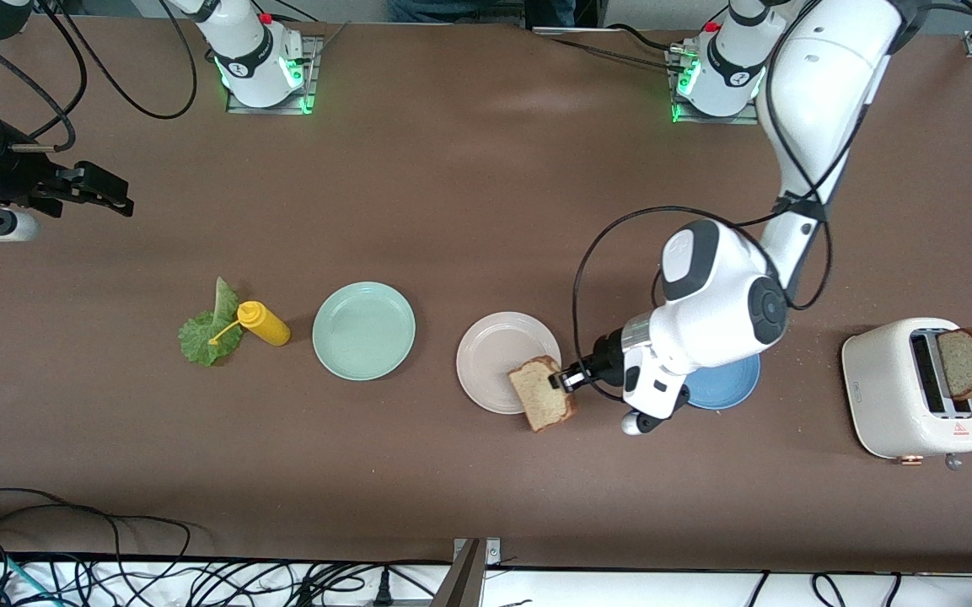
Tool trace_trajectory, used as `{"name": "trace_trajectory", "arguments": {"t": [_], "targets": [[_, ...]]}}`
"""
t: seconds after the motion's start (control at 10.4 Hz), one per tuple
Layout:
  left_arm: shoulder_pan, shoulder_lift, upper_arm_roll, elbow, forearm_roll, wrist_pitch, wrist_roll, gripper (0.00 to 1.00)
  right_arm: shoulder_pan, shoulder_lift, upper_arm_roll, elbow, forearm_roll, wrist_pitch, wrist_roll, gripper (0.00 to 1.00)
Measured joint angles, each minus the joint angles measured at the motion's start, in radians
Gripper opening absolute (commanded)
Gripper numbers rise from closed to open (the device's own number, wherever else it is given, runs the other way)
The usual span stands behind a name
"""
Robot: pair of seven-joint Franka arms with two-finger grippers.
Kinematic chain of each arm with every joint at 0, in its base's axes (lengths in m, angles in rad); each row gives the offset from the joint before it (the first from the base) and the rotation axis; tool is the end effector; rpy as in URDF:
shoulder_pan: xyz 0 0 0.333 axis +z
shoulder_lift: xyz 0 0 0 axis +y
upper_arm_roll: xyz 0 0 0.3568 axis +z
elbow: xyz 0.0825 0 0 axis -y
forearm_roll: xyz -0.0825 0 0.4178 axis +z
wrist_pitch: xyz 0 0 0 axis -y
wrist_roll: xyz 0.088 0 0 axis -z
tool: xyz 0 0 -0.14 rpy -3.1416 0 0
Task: Make sandwich on beige plate with both arms
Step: 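Carry the toast to the beige plate and lower it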
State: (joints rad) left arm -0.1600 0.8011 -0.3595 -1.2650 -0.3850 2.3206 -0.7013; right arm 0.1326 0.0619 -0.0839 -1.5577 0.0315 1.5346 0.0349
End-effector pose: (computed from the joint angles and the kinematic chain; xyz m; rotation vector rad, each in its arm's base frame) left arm 0.7633 -0.3594 0.3180 2.4268 0.6860 -0.1105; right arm 0.6005 0.0353 0.5992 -3.1159 -0.0211 0.1338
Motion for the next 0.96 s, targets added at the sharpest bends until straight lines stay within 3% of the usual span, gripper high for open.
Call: {"name": "trace_trajectory", "arguments": {"t": [0.48, 0.96], "targets": [[-0.07, 0.061, 0.0, -0.001, -0.008, 0.06, -0.001, 0.0, -0.005, 0.0, -0.005, 0.0, 0.003, 0.0, 0.0, 1.0], [-0.089, 0.056, 0.0, -0.001, -0.009, 0.069, -0.03, 0.0, -0.006, 0.0, -0.005, 0.0, 0.009, 0.0, 0.0, 1.0]]}}
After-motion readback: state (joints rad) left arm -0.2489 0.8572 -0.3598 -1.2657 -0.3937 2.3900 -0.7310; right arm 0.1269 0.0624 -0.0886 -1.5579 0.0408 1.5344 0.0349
